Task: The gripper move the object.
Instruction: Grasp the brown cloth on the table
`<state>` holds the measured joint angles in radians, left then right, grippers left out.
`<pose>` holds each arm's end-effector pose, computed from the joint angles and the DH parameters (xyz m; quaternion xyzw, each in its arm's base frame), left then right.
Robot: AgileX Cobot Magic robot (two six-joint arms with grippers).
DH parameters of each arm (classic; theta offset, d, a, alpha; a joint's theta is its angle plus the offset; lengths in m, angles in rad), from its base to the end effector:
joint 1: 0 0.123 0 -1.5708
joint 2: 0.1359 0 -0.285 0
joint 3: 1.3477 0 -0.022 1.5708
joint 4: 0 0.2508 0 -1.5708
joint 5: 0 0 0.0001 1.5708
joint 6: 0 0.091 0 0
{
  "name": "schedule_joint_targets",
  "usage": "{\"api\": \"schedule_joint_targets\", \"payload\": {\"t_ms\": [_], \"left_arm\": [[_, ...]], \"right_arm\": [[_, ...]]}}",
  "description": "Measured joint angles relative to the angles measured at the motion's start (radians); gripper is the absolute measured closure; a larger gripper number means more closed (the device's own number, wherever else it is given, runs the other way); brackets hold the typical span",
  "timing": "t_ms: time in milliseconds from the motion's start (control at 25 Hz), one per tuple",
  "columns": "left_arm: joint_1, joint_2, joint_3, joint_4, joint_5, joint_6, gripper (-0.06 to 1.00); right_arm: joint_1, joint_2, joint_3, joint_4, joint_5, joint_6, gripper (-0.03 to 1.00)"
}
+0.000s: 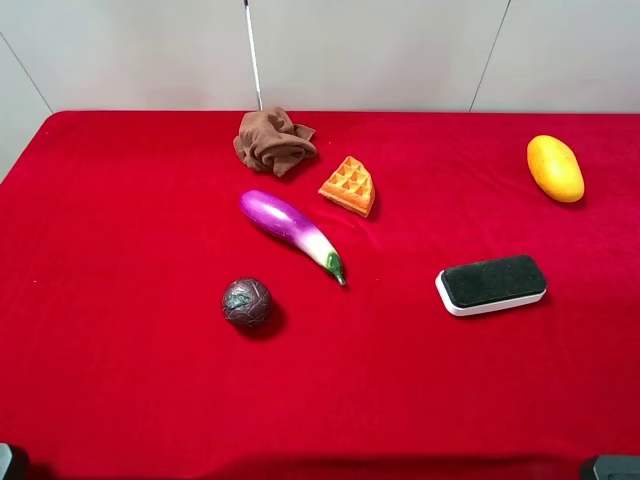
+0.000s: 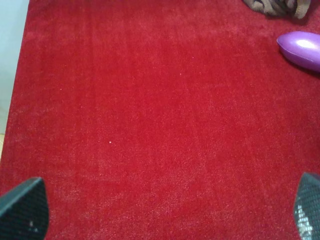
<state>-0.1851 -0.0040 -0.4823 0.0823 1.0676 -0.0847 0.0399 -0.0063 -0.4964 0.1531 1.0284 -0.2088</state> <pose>-0.0026 0.0072 0.2720 0.0416 0.8568 -0.0282 0.5132 -0.0051 0.0117 0.2797 -0.1062 0.8348 0.0311 0.5394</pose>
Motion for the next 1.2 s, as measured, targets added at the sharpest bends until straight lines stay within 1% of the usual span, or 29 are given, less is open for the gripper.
{"api": "schedule_joint_targets", "payload": {"t_ms": [1200], "left_arm": [[0.000, 0.000, 0.000, 0.000, 0.000, 0.000, -0.03]], "right_arm": [[0.000, 0.000, 0.000, 0.001, 0.000, 0.000, 0.34]]}}
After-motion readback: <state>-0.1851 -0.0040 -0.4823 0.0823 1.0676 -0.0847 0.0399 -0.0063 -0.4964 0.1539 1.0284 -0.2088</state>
